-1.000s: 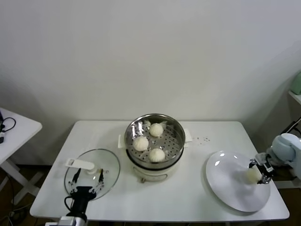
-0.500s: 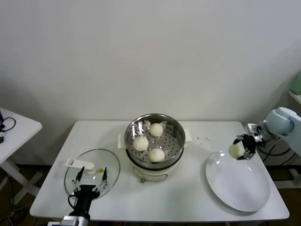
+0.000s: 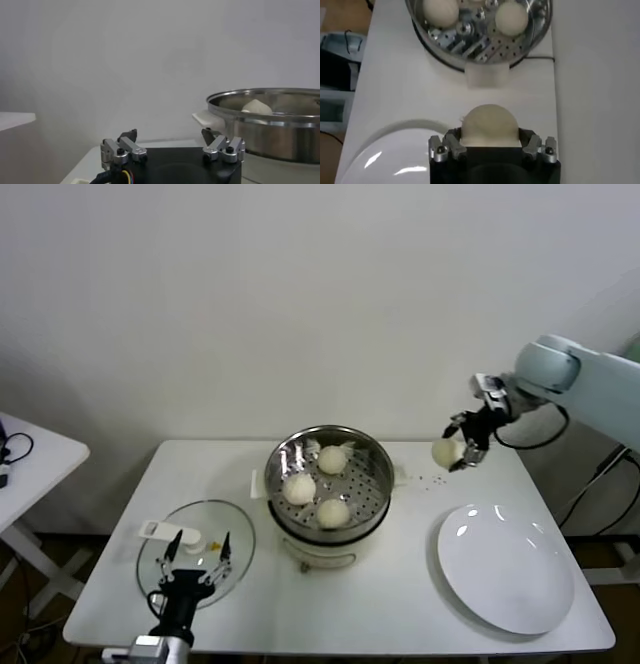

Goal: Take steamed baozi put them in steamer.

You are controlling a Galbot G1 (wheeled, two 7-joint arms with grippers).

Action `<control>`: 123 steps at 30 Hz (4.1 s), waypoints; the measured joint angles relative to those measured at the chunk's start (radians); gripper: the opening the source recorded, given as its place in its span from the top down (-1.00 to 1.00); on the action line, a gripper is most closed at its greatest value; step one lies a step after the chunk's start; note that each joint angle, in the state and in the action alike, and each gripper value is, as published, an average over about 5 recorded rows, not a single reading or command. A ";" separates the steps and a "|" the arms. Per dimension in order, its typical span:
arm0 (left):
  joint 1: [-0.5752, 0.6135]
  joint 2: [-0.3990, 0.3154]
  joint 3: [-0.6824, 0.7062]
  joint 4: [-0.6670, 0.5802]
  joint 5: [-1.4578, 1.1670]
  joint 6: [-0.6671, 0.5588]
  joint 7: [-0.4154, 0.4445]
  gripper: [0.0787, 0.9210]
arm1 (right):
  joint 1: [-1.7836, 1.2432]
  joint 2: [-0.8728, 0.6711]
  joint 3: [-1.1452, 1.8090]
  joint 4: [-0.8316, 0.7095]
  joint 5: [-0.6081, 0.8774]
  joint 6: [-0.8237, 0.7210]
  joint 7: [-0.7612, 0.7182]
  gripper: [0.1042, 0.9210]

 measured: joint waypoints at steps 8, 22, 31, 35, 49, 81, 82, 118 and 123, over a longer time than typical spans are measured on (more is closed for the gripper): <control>-0.005 0.009 0.009 0.009 0.004 -0.002 0.002 -0.77 | 0.082 0.171 -0.129 -0.041 0.148 -0.038 0.018 -0.54; -0.018 0.007 0.023 0.022 0.014 -0.002 0.001 -0.77 | 0.054 0.417 -0.206 -0.130 0.277 -0.088 0.063 -0.53; -0.037 0.007 0.009 0.032 0.011 0.006 0.001 -0.77 | 0.000 0.479 -0.215 -0.161 0.285 -0.097 0.076 -0.53; -0.038 0.007 0.007 0.039 0.008 0.005 0.001 -0.77 | -0.028 0.495 -0.215 -0.179 0.277 -0.098 0.077 -0.53; -0.045 0.011 0.007 0.051 0.003 0.005 0.002 -0.77 | -0.082 0.499 -0.213 -0.206 0.237 -0.099 0.077 -0.53; -0.047 0.008 0.015 0.060 0.014 0.000 0.002 -0.77 | -0.078 0.465 -0.156 -0.205 0.241 -0.073 0.067 -0.76; -0.047 0.008 0.016 0.060 0.015 0.000 0.002 -0.77 | -0.074 0.460 -0.154 -0.201 0.243 -0.072 0.067 -0.76; -0.068 0.001 -0.006 0.065 0.009 0.004 -0.009 -0.77 | -0.489 -0.180 0.516 0.250 0.042 0.061 0.534 -0.76; -0.064 0.002 -0.011 0.060 0.004 0.002 -0.009 -0.77 | -0.803 -0.220 0.840 0.321 -0.006 0.101 0.627 -0.76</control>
